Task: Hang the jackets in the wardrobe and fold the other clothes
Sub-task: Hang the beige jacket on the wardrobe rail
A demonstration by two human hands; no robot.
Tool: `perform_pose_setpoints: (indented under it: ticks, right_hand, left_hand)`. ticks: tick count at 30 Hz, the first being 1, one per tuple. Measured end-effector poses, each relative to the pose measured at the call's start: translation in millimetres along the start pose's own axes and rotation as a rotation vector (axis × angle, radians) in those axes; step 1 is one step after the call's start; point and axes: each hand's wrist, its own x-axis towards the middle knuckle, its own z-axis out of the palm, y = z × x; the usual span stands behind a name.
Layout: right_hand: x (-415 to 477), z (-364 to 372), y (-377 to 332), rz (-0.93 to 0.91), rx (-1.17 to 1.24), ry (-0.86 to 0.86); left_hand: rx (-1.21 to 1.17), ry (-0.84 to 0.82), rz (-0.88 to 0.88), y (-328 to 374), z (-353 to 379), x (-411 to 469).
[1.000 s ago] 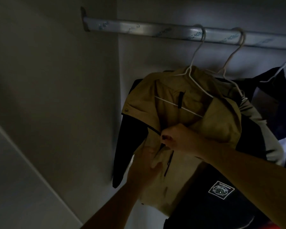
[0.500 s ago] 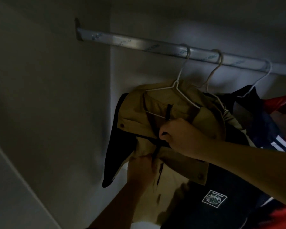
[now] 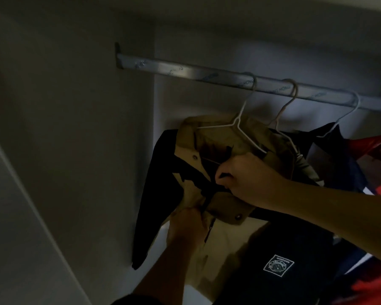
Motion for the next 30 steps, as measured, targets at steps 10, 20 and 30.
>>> perform_pose_setpoints:
  ticks: [10, 20, 30]
  right_hand:
    - [11.0, -45.2, -2.9, -0.050, -0.043, 0.167]
    - [-13.7, -21.6, 46.0, 0.048, 0.073, 0.345]
    - [-66.9, 23.8, 91.9, 0.399, 0.176, 0.172]
  left_hand:
    - [-0.013, -0.202, -0.108, -7.5, -9.4, -0.1]
    - [-0.469, -0.020, 0.055, -17.2, -68.9, 16.6]
    - [-0.575, 0.051, 0.262, 113.0, -155.5, 53.1]
